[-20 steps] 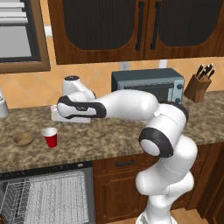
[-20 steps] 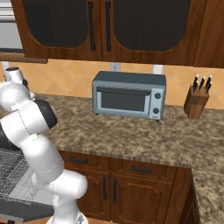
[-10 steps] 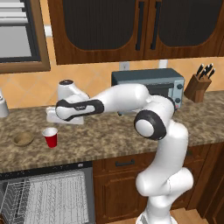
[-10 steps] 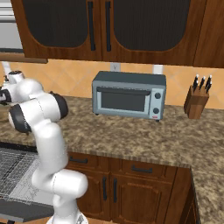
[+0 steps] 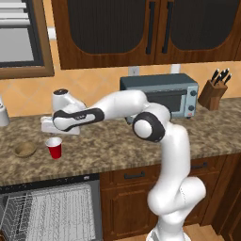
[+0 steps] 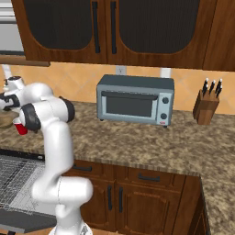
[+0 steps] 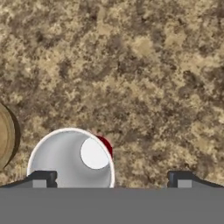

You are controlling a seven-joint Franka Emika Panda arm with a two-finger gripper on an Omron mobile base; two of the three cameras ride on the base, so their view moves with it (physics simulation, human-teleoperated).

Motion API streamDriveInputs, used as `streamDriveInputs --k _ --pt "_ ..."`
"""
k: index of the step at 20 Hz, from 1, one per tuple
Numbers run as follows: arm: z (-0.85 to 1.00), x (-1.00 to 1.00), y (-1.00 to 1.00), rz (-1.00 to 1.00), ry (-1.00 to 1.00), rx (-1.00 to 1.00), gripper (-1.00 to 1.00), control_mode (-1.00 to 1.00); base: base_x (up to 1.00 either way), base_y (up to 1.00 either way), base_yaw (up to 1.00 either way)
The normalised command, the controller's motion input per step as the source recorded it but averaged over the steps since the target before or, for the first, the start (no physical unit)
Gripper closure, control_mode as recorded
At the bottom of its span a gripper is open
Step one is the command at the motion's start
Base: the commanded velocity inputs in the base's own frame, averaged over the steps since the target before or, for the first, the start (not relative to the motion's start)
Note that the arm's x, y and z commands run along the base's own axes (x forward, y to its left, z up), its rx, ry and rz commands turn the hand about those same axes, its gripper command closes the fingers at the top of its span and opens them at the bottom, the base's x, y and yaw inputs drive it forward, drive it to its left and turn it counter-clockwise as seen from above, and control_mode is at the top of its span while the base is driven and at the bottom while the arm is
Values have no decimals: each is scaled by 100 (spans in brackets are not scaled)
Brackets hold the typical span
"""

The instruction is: Pick up the cup and bowl from the counter, place them in the dishwasher, and close the dishwasher door.

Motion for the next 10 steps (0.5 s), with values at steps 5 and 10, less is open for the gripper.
streamDriveInputs --k 5,10 --pt "-14 5 37 0 8 0 -100 -100 0 0 0" --pt "-10 -10 -34 -1 1 1 -100 -100 0 0 0"
